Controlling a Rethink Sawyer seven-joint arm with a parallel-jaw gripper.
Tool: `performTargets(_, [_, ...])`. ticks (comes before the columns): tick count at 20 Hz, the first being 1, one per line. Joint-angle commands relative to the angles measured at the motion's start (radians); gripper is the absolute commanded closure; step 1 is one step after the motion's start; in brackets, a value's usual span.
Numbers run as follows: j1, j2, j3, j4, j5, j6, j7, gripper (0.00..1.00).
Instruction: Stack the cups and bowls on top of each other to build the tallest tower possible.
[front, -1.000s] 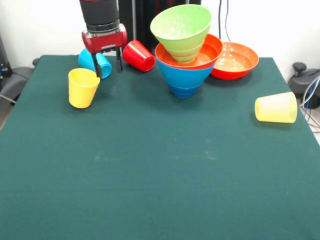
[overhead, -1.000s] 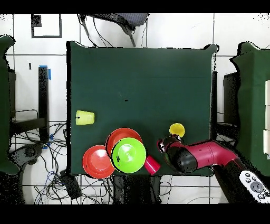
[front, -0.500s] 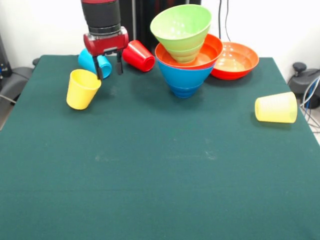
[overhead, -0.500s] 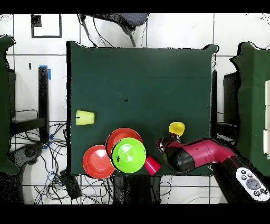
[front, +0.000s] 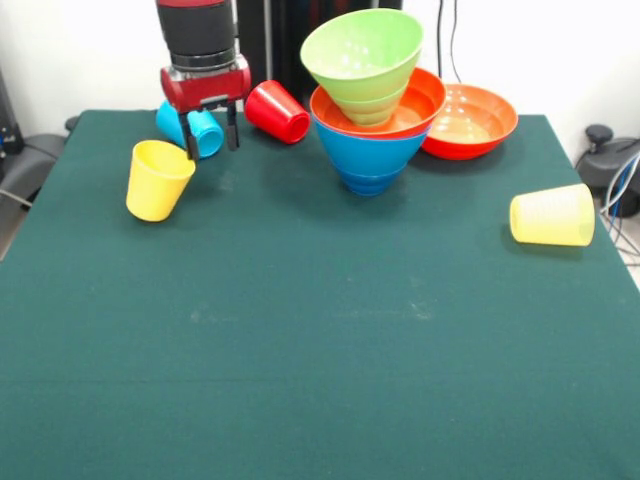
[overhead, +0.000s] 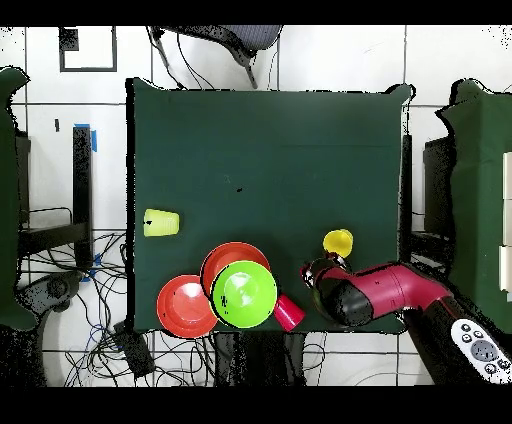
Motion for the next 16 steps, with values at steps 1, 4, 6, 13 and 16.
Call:
performTargets(1, [-0.008, -0.009, 0.068, -0.065, 0.015, 0.138, -0.230, 0.00])
performTargets(4, [-0.010, -0.012, 0.073, -0.067, 0.013, 0.142, -0.230, 0.00])
performTargets(6, [-0.012, -0.011, 0.075, -0.067, 0.008, 0.142, -0.228, 0.00])
performTargets(13, [-0.011, -0.017, 0.078, -0.059, -0.004, 0.134, -0.214, 0.00])
performTargets(16, [-0.011, -0.021, 0.082, -0.057, 0.000, 0.139, -0.213, 0.00])
